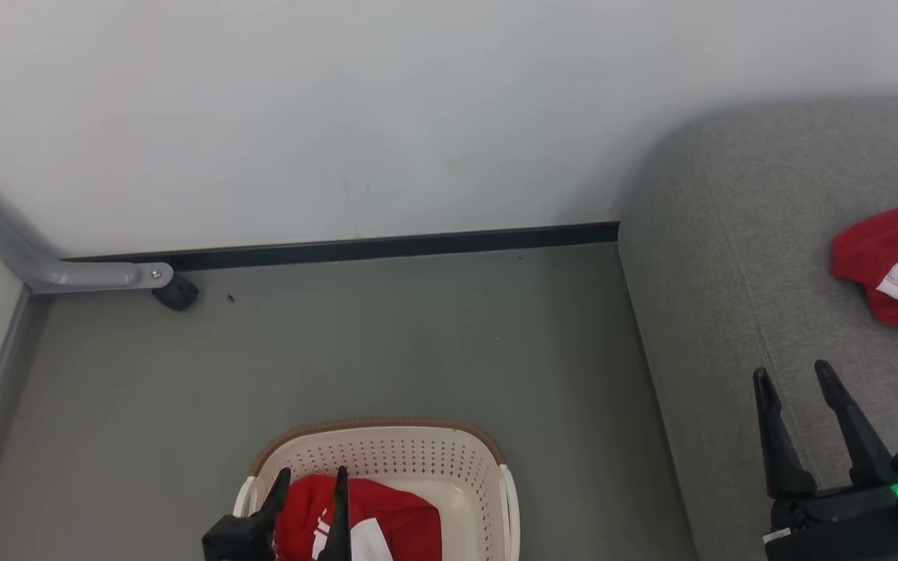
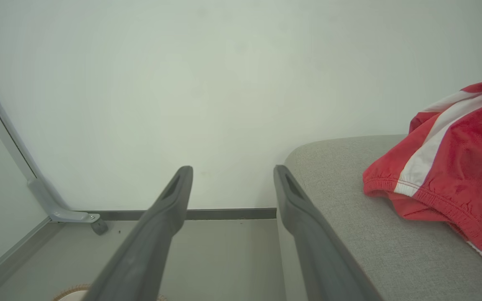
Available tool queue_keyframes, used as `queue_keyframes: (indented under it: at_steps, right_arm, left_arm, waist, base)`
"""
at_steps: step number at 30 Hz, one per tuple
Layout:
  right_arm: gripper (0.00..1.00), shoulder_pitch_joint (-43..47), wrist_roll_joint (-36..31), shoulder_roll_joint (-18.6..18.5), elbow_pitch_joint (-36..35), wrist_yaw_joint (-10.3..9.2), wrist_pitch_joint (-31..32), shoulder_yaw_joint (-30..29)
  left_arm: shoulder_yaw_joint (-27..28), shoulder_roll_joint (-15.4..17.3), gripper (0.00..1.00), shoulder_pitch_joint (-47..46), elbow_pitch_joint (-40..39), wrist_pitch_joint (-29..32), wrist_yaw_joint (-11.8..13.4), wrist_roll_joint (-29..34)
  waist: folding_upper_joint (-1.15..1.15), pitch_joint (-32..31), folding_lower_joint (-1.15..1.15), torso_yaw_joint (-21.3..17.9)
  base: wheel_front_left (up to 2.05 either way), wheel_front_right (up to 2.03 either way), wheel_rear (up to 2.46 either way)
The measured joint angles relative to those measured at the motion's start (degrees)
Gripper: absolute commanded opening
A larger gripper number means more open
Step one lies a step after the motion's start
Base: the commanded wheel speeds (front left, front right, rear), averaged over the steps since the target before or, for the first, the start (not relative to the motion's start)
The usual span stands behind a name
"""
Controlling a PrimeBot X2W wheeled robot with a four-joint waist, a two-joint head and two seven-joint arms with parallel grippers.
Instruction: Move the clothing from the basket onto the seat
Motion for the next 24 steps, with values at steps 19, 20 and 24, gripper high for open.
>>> queue_keyframes:
  at_steps: [19,20,24]
  right_arm:
    - [1.00,-6.5,0.0,-2.2,-9.3,-0.45,2.1,-2.2]
    - [1.00,-6.7,0.0,-2.2,-9.9,-0.54,2.1,-2.2]
    - [1.00,-8.2,0.0,-2.3,-12.0,-0.56,2.6,-2.2]
  left_arm:
    - [-5.3,-1.1,1.00,-14.8,17.1,4.2,0.0,0.1]
    - [-5.3,-1.1,1.00,-15.5,17.8,4.4,0.0,0.1]
    - [-5.3,-1.2,1.00,-18.7,21.4,5.4,0.0,0.1]
  waist:
    - [0.01,14.4,0.01,-1.9]
    - [0.01,15.3,0.01,-2.0]
    - [0.01,18.6,0.01,-2.7]
  base:
    - [0.00,0.00,0.00]
    - [0.00,0.00,0.00]
    - [0.00,0.00,0.00]
